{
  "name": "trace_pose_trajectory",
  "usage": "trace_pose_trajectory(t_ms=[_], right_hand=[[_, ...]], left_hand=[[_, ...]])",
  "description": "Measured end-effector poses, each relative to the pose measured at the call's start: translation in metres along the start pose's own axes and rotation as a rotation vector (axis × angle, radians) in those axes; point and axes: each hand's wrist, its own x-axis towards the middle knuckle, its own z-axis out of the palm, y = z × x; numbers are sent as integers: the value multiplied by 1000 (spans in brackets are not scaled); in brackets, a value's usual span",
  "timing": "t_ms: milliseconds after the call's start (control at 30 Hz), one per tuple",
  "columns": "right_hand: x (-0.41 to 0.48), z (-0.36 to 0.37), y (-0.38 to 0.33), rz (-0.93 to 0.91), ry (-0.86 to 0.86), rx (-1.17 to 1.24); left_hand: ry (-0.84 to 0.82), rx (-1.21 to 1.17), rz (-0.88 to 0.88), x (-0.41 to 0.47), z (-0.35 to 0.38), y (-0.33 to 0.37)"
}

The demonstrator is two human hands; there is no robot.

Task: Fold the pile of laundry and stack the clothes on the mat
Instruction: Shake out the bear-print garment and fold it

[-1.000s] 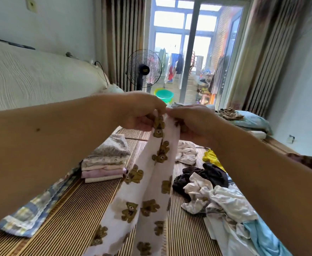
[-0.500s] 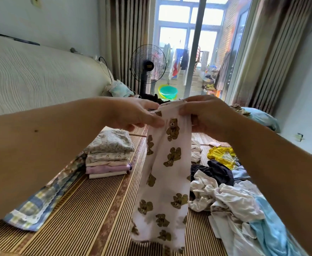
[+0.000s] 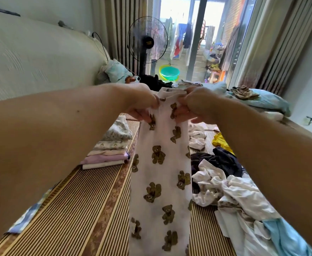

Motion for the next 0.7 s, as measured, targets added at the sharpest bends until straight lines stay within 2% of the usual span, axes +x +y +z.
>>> trace_pose_trajectory(t_ms=[67,133,233,333,400,467,600,700], right_hand=[[22,7,6,-77,85,24],[40,7,8,-149,153,73],[64,1,9,-224,189,191],[73,-3,10,-284,211,213],[73,0,19,-310,204,246],[63,8,35,-283,176,252],[15,39,96,-195,52,198],[-40,76,156,-10,-157,215]], left_hand=[[50,53,37,21,0,-5],[187,88,107,38,-3,-5],[358,101,216,62,-7,-3],[451,58,314,78,-7,-5],[495,244,356,78,0,-12],[484,405,386,70,14,-24],[219,82,366,31,55,-75],[-22,104,227,-10,106,-128]])
